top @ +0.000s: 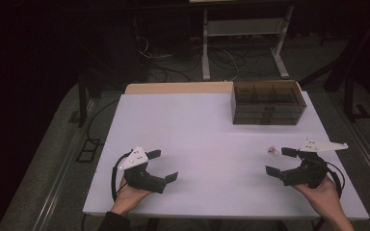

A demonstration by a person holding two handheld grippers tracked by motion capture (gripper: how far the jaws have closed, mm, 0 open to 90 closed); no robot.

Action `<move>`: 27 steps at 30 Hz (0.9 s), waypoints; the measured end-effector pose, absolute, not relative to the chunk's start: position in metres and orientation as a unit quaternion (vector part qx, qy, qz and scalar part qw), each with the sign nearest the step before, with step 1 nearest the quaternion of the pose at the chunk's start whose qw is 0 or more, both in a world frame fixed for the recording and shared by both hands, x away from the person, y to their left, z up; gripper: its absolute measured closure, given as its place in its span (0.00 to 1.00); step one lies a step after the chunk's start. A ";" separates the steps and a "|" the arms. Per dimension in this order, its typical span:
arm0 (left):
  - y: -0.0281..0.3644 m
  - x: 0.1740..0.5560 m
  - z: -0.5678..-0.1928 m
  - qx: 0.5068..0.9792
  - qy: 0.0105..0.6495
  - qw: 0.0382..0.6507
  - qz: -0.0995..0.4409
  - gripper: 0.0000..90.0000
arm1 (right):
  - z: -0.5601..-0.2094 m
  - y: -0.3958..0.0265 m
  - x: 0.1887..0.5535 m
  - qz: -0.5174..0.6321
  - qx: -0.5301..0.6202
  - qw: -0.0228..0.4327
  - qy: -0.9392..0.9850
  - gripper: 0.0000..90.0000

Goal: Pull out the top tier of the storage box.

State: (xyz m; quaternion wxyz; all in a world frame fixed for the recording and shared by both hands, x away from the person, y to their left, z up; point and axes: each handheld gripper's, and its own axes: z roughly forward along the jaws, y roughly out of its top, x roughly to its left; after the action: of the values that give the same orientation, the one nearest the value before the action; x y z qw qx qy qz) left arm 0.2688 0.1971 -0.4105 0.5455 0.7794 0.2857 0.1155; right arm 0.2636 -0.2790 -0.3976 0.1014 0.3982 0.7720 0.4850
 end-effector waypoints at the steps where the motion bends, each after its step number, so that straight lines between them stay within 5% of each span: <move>1: 0.197 0.269 -0.411 0.779 0.286 0.545 0.115 0.00 | -0.398 -0.279 0.264 0.485 0.398 0.101 0.772 0.00; 27: 0.197 0.269 -0.411 0.780 0.287 0.545 0.116 0.00 | -0.377 -0.282 0.283 0.480 0.400 0.094 0.775 0.00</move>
State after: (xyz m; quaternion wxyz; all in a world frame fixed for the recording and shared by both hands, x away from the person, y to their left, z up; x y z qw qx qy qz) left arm 0.2692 0.1966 -0.4111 0.5446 0.7795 0.2869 0.1157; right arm 0.2832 -0.2816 -0.3768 0.0944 0.4003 0.7747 0.4804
